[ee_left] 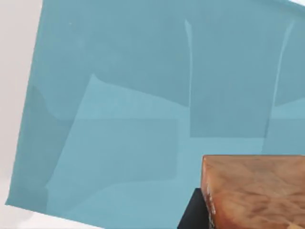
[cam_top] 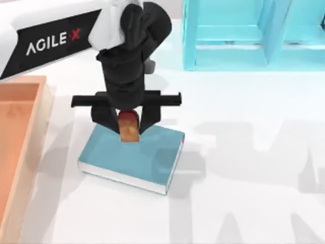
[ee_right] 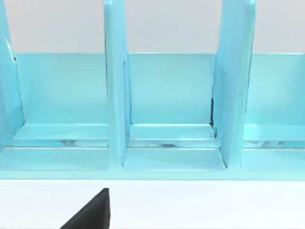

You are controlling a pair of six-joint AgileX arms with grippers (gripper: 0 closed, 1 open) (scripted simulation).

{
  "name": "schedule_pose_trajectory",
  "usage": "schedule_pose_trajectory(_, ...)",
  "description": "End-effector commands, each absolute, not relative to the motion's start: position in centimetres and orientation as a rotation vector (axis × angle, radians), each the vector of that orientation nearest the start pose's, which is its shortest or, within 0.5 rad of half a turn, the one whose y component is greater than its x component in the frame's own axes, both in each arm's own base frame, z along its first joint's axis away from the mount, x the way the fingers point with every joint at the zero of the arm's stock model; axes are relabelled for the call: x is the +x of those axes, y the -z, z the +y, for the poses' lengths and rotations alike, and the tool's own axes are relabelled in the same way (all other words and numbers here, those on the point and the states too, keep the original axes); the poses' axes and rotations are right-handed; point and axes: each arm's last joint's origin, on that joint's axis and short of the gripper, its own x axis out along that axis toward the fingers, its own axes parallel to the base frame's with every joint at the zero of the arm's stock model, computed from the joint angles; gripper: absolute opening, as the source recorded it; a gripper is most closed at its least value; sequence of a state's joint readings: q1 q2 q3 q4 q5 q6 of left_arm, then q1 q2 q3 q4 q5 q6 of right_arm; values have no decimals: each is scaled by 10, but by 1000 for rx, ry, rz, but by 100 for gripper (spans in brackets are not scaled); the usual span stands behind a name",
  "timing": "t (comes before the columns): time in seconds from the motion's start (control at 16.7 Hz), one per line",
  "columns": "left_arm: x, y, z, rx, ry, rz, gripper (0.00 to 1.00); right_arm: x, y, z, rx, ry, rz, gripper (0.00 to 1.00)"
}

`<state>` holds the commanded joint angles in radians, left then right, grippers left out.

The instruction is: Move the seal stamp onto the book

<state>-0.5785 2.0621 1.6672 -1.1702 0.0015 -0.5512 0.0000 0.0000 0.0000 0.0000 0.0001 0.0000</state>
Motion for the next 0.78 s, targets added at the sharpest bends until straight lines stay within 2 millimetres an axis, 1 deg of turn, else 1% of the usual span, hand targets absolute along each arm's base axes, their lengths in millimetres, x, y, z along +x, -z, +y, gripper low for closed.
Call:
schedule_pose_trajectory(0.36, 337, -198, -216, 15, 17, 1567, 0, 106, -160, -1, 0, 0, 0, 100)
schedule_pose_trajectory(0.78, 337, -198, -216, 15, 17, 1567, 53, 106, -160, -1, 0, 0, 0, 100)
